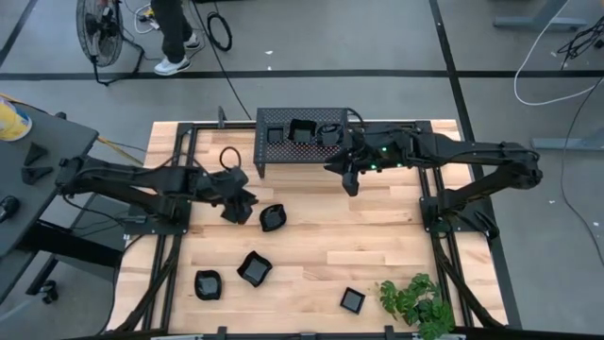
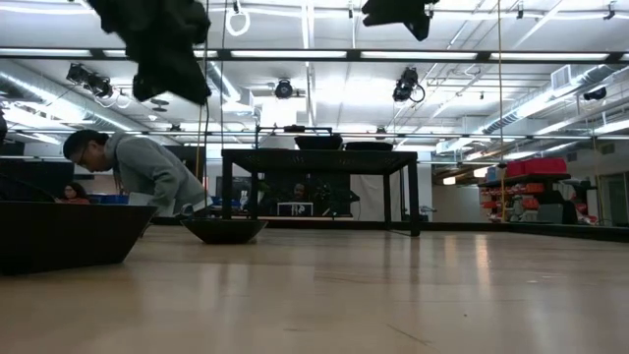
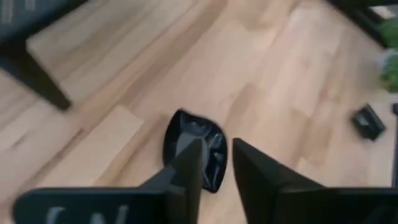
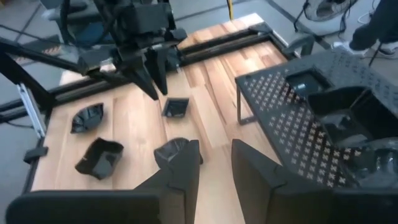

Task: Pick & Place Mini shaped plates
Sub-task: Stack the leaf shaped plate on top of the other leaf shaped plate on the shelf

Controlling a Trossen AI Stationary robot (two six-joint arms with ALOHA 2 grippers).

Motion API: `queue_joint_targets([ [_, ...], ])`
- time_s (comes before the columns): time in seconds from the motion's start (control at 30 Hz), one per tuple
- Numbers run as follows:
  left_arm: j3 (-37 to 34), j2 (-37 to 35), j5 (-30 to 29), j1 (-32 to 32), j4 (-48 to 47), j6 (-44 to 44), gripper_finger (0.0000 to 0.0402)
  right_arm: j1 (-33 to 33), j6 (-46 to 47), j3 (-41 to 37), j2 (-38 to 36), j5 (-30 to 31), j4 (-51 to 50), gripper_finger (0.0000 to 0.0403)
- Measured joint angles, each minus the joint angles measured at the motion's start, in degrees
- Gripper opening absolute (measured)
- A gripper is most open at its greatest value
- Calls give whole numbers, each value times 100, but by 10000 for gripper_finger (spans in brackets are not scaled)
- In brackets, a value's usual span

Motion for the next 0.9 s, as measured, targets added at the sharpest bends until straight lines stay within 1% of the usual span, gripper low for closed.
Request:
queue_joint_targets([
  [0.1,-190,30,-79,109,-62,-338,136,0,0,-3,171,-1,46,97],
  [0.17,-235,114,-29,243,-24,-439,168,0,0,-3,290,-6,48,97],
  [0.3,-245,356,356,459,-48,-388,224,0,4,-3,476,-20,53,97],
  [0.4,-241,609,531,536,-50,-288,248,0,-3,-3,569,-20,50,97],
  [0.5,-241,881,526,590,-47,-212,255,0,-63,-3,594,-20,54,98],
  [0.57,-241,1093,621,654,-22,-251,255,0,-106,-3,594,-20,58,97],
  [0.67,-241,1404,799,710,0,-268,250,-2,-119,-3,594,-20,58,97],
  [0.9,-232,1892,919,707,200,-404,237,-2,-190,-3,594,-20,50,97],
])
